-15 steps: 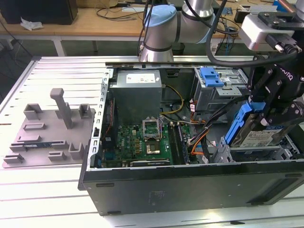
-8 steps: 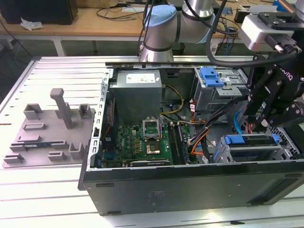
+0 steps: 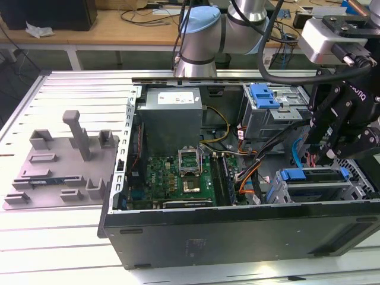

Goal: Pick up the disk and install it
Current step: 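Insert the first disk wire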

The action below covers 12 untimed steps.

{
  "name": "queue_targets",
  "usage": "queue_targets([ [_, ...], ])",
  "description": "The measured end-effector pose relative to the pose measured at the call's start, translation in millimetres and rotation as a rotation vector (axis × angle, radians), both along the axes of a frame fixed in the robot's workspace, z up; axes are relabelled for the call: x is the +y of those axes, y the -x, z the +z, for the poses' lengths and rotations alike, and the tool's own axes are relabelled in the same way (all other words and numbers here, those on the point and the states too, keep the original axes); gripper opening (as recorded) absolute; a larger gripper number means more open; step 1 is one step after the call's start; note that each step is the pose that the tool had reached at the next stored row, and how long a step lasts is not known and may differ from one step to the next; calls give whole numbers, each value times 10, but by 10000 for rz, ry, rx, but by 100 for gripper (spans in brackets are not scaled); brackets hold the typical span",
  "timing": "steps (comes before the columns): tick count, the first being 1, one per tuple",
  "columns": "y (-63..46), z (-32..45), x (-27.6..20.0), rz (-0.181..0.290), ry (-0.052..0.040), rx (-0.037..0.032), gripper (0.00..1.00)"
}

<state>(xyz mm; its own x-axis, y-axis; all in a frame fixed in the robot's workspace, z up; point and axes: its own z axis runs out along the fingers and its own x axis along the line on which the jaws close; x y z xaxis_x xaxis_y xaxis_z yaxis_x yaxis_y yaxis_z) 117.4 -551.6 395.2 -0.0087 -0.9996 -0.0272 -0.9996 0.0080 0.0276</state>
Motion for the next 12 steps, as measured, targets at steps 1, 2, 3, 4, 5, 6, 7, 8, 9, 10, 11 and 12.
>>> queue_targets([
  [1, 0, 0, 0, 0, 0, 0, 44],
  [2, 0, 0, 0, 0, 0, 1, 44],
  [3, 0, 0, 0, 0, 0, 0, 44],
  [4, 0, -3, 3, 0, 7, 0, 44],
  [5, 0, -1, 19, 0, 47, 0, 44],
  [6, 0, -1, 51, 0, 71, 0, 44],
  [7, 0, -1, 74, 0, 80, 0, 44],
  [8, 0, -1, 101, 0, 90, 0, 44],
  [9, -1, -1, 138, -1, 110, 1, 44],
  [10, -1, 0, 171, -1, 132, 0, 44],
  [11, -2, 0, 193, -2, 145, 0, 44],
  [12, -2, -1, 219, -3, 158, 1, 44],
])
